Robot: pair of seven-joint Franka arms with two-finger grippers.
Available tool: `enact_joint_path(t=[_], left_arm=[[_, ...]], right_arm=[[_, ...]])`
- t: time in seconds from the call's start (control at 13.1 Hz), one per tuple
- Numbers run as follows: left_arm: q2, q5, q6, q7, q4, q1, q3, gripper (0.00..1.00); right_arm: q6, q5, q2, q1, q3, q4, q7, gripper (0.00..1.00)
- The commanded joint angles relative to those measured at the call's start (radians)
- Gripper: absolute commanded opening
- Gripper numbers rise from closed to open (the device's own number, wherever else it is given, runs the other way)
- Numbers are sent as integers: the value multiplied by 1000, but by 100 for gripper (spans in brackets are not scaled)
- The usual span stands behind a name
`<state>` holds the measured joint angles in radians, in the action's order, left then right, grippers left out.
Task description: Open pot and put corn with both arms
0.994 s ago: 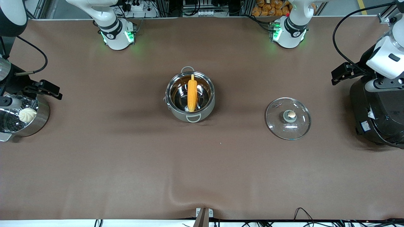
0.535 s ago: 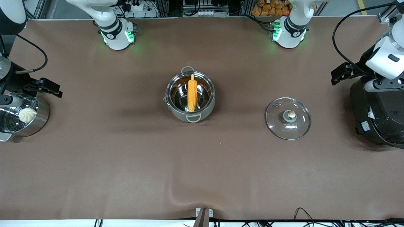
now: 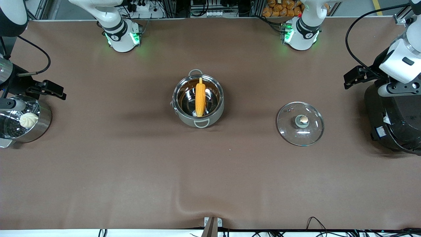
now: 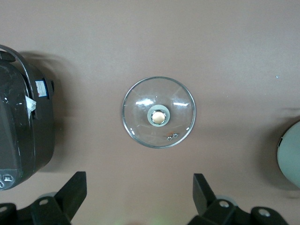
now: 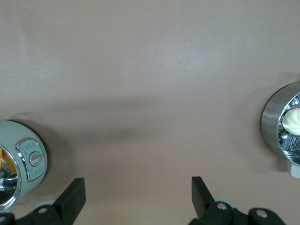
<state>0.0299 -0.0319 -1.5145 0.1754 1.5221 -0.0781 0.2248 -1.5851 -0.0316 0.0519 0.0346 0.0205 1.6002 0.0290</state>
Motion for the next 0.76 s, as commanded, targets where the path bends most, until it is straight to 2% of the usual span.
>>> enact_joint_path(t=[0.0,0.69], left_arm=[[-4,10,8,-33,-11,-3,-1,100],[-4,10,-12,-45,-13,-15,10,100]], right_arm=[[2,-18,-35,7,4,32,11,100],[23,-18,-35,7,6,24,8,100]])
